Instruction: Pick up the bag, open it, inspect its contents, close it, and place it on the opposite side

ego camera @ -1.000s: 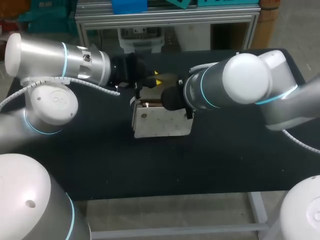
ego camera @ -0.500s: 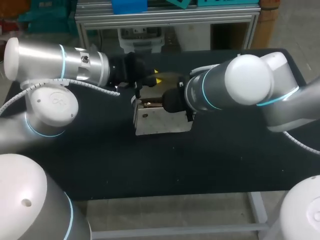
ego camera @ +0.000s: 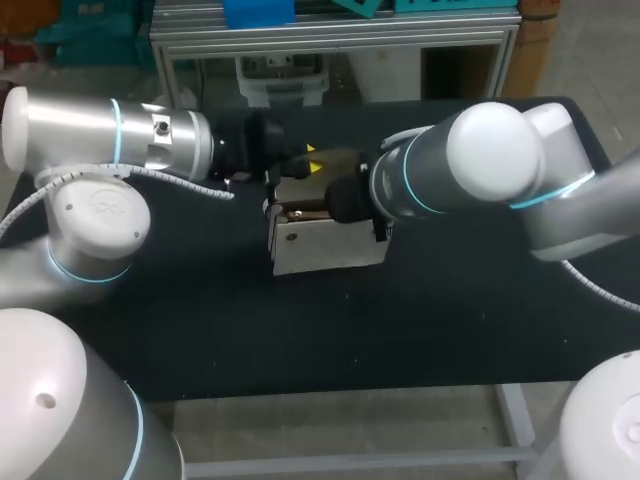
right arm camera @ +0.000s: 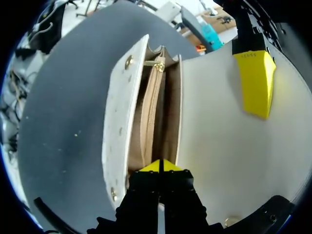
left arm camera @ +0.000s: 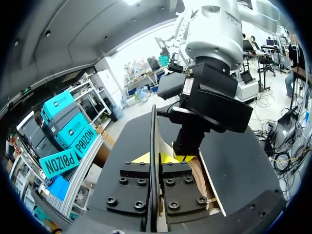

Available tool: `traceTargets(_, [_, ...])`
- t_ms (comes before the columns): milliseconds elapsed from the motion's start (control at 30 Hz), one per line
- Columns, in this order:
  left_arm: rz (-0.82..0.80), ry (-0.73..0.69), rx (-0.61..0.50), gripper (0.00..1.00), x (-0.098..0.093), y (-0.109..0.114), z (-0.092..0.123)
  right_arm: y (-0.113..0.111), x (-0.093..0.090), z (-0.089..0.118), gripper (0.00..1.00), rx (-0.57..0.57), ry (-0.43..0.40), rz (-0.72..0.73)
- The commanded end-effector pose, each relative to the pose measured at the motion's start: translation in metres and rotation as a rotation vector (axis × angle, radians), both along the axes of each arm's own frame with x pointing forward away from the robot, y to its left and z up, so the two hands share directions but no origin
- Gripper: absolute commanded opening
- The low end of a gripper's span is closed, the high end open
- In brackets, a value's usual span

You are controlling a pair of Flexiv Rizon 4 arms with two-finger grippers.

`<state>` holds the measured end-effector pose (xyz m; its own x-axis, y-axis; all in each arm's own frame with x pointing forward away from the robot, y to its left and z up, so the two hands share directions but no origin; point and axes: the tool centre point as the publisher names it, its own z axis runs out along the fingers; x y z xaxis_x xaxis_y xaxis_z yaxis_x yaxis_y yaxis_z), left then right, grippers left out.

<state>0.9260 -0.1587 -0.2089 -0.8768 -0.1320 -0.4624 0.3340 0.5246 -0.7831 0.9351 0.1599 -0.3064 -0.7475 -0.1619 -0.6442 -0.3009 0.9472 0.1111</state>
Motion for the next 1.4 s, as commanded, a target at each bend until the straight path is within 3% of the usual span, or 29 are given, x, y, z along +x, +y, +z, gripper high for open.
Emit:
traceTargets(33, [-0.003,-0.009,-0.012,0.0,-0.003,0.002,0.0,0.006,0.009,-0.007,0.0,0.001,0.027,0.016])
traceTargets(533, [0.003,-0.035,-0.023,0.0,-0.002,0.004,0.0,0.014,0.0,-0.031,0.0,-0.087,0.17,0.043])
traceTargets(633, [0.002,-0.042,-0.021,0.0,-0.003,0.005,0.0,0.015,-0.001,-0.034,0.45,-0.1,0.192,0.04])
traceTargets(700, [0.001,-0.044,-0.02,0.0,-0.003,0.005,0.0,0.015,-0.001,-0.036,0.49,-0.106,0.2,0.036])
traceTargets(767, [0.002,-0.048,-0.019,0.0,-0.004,0.005,0.0,0.015,-0.001,-0.037,0.64,-0.107,0.215,0.033])
traceTargets(1400, [-0.004,-0.101,-0.014,0.0,-0.007,0.009,0.001,0.012,-0.011,-0.041,0.66,-0.105,0.232,0.017])
